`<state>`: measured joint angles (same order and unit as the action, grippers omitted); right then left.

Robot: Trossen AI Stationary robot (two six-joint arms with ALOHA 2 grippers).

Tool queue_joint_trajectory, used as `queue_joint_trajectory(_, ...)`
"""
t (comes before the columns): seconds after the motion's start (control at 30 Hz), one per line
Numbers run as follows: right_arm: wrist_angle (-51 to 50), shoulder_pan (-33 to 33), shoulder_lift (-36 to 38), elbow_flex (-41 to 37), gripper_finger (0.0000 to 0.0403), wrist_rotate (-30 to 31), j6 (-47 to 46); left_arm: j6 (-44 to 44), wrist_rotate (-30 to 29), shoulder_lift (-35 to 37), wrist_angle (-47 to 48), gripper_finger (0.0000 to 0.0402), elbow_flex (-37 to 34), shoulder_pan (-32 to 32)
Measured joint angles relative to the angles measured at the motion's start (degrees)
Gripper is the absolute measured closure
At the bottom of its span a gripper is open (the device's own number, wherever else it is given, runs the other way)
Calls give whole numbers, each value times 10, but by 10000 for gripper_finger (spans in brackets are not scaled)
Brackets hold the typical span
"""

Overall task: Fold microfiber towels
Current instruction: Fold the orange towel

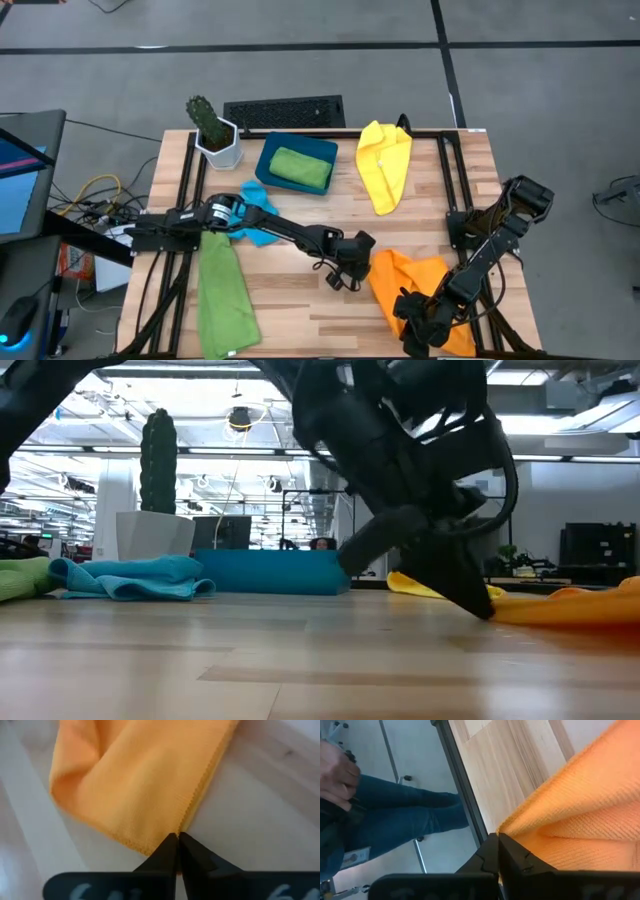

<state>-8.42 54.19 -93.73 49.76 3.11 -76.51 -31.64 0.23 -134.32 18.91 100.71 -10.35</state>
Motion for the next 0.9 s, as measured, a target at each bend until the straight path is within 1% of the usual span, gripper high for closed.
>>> queue_joint_trajectory(0.07, 9, -6, 0, 0, 379, 0, 2, 34, -4, 0, 58, 399, 24, 0)
queue_joint_trajectory(0.2, 14, -20, 16, -1, 386, 2, 28, 118, -2, 0, 219, 400, 94, -1)
queue_joint_trajectory(0.33, 10, -45, 54, -1, 385, 3, 70, 197, 5, 1, 371, 401, 157, -2)
queue_joint_trajectory(0.47, -14, -74, 101, -1, 386, 0, 110, 256, 1, 26, 482, 401, 202, -11)
queue_joint_trajectory(0.53, -28, -87, 130, -1, 390, 1, 135, 289, -3, 51, 514, 401, 217, -18)
queue_joint_trajectory(0.63, -61, -103, 179, 0, 392, 18, 161, 344, -28, 109, 543, 401, 221, -30)
queue_joint_trajectory(0.73, -106, -115, 230, 0, 391, 47, 170, 390, -68, 174, 554, 401, 222, -42)
queue_joint_trajectory(0.8, -133, -129, 262, 0, 391, 65, 175, 421, -110, 212, 554, 401, 222, -49)
queue_joint_trajectory(0.9, -152, -160, 297, 12, 392, 83, 211, 461, -153, 253, 555, 401, 222, -55)
